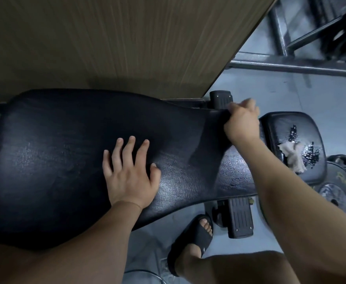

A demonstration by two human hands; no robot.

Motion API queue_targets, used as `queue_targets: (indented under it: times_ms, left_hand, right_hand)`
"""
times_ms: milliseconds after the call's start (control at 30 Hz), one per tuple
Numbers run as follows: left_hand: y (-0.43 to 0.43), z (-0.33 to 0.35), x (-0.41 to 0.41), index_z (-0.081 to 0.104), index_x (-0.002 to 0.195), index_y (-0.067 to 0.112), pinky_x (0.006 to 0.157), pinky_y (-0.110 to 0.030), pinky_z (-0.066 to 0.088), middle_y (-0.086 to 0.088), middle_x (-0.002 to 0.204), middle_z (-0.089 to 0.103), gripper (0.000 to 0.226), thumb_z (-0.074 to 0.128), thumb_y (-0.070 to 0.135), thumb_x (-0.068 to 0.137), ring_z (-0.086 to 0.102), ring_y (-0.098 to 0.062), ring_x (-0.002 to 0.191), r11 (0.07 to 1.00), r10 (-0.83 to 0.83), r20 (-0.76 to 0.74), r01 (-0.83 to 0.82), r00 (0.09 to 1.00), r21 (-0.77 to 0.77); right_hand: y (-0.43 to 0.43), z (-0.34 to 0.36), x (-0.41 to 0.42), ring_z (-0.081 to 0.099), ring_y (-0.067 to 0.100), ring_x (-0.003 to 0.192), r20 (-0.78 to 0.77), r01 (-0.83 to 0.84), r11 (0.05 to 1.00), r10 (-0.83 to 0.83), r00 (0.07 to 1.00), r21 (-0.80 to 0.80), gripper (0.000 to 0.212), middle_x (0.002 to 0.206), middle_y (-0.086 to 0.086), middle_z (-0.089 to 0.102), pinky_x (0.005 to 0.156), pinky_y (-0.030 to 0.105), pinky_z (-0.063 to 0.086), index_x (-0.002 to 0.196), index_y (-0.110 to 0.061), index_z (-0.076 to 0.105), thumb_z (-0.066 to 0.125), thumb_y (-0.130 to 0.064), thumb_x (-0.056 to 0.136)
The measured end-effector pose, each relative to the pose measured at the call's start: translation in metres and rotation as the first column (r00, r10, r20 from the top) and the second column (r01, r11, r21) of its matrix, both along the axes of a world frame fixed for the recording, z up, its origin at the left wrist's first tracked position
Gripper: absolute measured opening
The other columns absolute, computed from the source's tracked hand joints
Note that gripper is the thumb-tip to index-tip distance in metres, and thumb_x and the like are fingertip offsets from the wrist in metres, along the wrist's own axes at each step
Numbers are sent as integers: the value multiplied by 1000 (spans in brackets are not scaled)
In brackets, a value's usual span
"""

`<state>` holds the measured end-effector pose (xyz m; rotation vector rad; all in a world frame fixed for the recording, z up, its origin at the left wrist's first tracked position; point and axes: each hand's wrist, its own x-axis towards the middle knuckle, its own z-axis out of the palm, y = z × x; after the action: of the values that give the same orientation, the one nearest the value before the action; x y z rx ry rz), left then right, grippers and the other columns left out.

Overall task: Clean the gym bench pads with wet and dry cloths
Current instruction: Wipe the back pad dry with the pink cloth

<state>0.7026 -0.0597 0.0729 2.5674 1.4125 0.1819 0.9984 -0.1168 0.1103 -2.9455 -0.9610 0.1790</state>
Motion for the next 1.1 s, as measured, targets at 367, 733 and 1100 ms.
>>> queue_targets:
  times_ms: [367,733,1100]
  left_hand:
    - [-1,1,0,47,149,30,123,-57,11,-5,158,37,63,47,48,88,20,-29,153,1000,0,-4,0,1000,-3]
    - [-2,1,0,47,148,28,123,-58,12,-6,157,38,62,45,46,88,21,-30,152,1000,1,12,-1,1000,7]
    - [-3,2,1,46,149,29,123,-57,11,-6,158,36,62,44,47,89,19,-30,153,1000,1,-1,-1,1000,9]
  right_hand:
    - [-1,-12,-21,45,39,116,-14,-185,974,189,982,134,57,125,15,47,97,36,44,133,-16,62,51,6,81]
    - [-19,-11,3,46,39,115,-44,-189,967,200,979,173,52,124,14,47,99,38,45,134,-20,63,51,0,87]
    - [-35,-23,-17,49,37,104,16,-162,959,163,987,234,41,114,16,49,91,34,46,124,-9,63,49,0,86]
